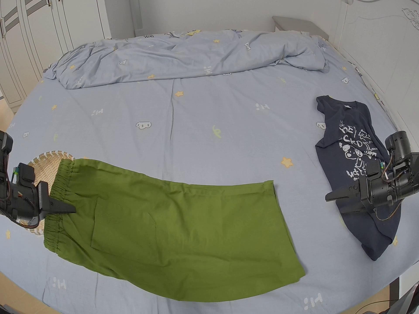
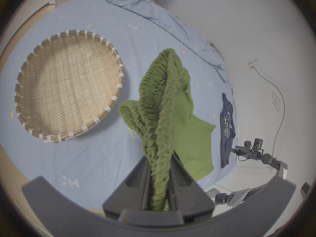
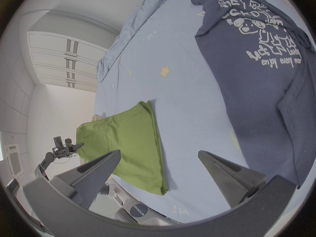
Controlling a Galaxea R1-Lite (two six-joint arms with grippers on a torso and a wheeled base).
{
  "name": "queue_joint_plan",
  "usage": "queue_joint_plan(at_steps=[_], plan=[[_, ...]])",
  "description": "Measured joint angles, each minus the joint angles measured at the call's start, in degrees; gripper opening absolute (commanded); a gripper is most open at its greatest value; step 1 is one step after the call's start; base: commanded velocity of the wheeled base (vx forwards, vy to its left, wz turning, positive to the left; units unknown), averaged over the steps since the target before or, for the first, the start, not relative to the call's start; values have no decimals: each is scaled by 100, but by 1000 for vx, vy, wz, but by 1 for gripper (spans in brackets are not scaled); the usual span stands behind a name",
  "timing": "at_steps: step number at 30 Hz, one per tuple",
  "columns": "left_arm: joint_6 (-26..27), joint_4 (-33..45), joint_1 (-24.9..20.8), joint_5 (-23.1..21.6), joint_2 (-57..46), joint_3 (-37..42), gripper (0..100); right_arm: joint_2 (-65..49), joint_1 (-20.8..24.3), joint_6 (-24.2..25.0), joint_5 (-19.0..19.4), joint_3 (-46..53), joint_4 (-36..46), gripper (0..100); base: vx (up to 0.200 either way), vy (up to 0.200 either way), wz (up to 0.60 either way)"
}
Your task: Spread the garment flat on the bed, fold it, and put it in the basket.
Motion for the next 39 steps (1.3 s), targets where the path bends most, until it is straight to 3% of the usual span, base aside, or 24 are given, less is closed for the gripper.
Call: queue_joint_plan(at_steps=[4, 7, 13, 21, 26, 32, 39], plan=[[-71, 255, 11, 77, -179, -174, 0, -78, -24, 9, 0, -33, 16, 100, 0, 0, 0], [-312, 413, -371, 244, -286, -371, 0, -113, -44, 11, 0, -52, 20, 100, 0, 0, 0], [-1112, 621, -1837, 929, -352, -1031, 0, -152, -55, 20, -1, -71, 28, 100, 0, 0, 0], [-1925, 886, -3977, 2250, 113, -2139, 0, -177, -55, 26, -1, -88, 30, 100, 0, 0, 0], [-2688, 952, -4798, 2664, 640, -2967, 0, -177, -44, 26, -1, -90, 38, 100, 0, 0, 0], [-3479, 974, -5432, 3001, 1375, -3554, 0, -177, -33, 28, -1, -82, 41, 100, 0, 0, 0], [-3730, 946, -5749, 3323, 2125, -3746, 0, -174, -29, 26, -1, -71, 44, 100, 0, 0, 0]])
